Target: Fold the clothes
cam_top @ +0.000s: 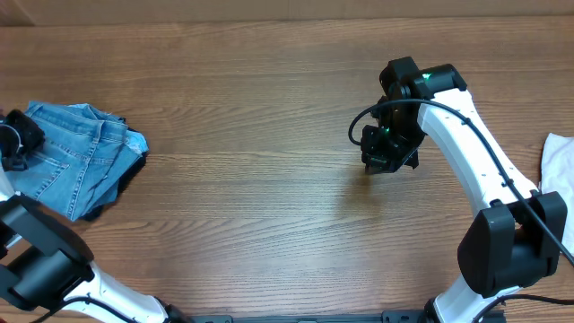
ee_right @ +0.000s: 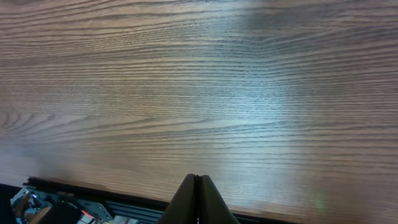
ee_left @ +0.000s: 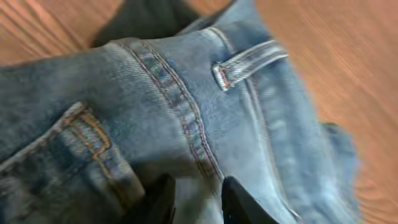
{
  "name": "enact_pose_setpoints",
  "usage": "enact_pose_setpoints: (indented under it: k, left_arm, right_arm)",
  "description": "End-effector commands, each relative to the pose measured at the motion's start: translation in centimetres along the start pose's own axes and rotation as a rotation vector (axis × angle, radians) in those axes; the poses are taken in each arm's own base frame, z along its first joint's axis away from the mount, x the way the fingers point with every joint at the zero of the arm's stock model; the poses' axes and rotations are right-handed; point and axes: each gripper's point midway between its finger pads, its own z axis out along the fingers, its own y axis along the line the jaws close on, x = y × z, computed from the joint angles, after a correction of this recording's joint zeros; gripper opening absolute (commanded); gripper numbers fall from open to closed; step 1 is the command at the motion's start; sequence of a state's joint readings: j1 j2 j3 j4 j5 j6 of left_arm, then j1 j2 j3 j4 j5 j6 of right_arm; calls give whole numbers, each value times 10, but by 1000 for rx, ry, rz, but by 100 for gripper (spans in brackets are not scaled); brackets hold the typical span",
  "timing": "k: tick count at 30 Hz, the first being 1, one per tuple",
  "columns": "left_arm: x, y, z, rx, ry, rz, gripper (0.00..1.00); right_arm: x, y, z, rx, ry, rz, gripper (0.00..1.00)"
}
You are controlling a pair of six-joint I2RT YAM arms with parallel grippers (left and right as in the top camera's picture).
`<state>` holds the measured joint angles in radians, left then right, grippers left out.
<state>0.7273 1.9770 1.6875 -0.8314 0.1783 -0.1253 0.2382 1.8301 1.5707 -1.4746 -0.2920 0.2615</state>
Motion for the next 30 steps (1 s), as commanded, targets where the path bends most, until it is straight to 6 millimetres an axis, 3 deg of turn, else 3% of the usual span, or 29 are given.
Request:
enact_pose_setpoints:
  k: [1, 3, 4, 6, 7, 10, 11, 12, 13, 15, 17, 18, 20, 21, 22, 24, 25, 26, 30]
  left_arm:
    - [38, 44, 62, -147, 116, -69, 30]
    - [53, 37, 89, -74, 175, -78, 37]
    - [56, 31, 93, -33, 189, -83, 37]
    - [50, 16, 88, 48, 182, -85, 35]
    - [35, 4, 71, 95, 154, -75, 36]
    - [-10, -34, -15, 196, 34, 13, 39]
    - [-17, -67, -68, 306, -19, 106, 41]
    - [-14, -86, -101, 357, -44, 174, 41]
    - [-2, -118, -154, 420, -90, 294, 41]
    - [32, -156, -213, 474, -136, 454, 41]
    - [79, -182, -265, 487, -154, 580, 41]
    - [99, -183, -283, 450, -159, 613, 46]
    - [137, -172, -311, 359, -157, 632, 47]
    - [157, -167, -325, 338, -151, 632, 47]
    - [173, -161, -337, 333, -147, 640, 48]
    - [192, -154, -345, 337, -122, 656, 55]
    - [203, -146, -345, 325, -80, 654, 65]
    - [206, -145, -344, 328, -68, 630, 100]
    - [215, -141, -327, 316, 6, 596, 100]
  right_arm:
    - [0, 4, -2, -10, -5, -3, 4]
    - [3, 3, -2, -6, 8, 1, 4]
    - [5, 2, -2, -3, 16, 4, 4]
    - [6, 2, -3, -2, 19, 1, 4]
    - [6, 2, -3, -2, 16, 0, 4]
    - [-7, 6, -3, -19, -35, -26, 4]
    - [-15, 11, -7, -37, -85, -43, 4]
    - [-21, 14, -13, -52, -127, -55, 4]
    - [-31, 22, -28, -83, -217, -86, 4]
    - [-36, 36, -64, -132, -382, -169, 4]
    - [-26, 49, -119, -170, -588, -268, 4]
    - [-17, 52, -143, -180, -676, -306, 5]
    - [12, 56, -194, -208, -857, -368, 8]
    - [32, 56, -218, -227, -945, -396, 20]
    - [52, 55, -239, -243, -1022, -413, 67]
    - [77, 52, -255, -262, -1086, -432, 100]
    - [90, 49, -259, -266, -1101, -436, 100]
    - [98, 46, -258, -266, -1097, -435, 100]
    - [109, 36, -242, -245, -1028, -416, 100]
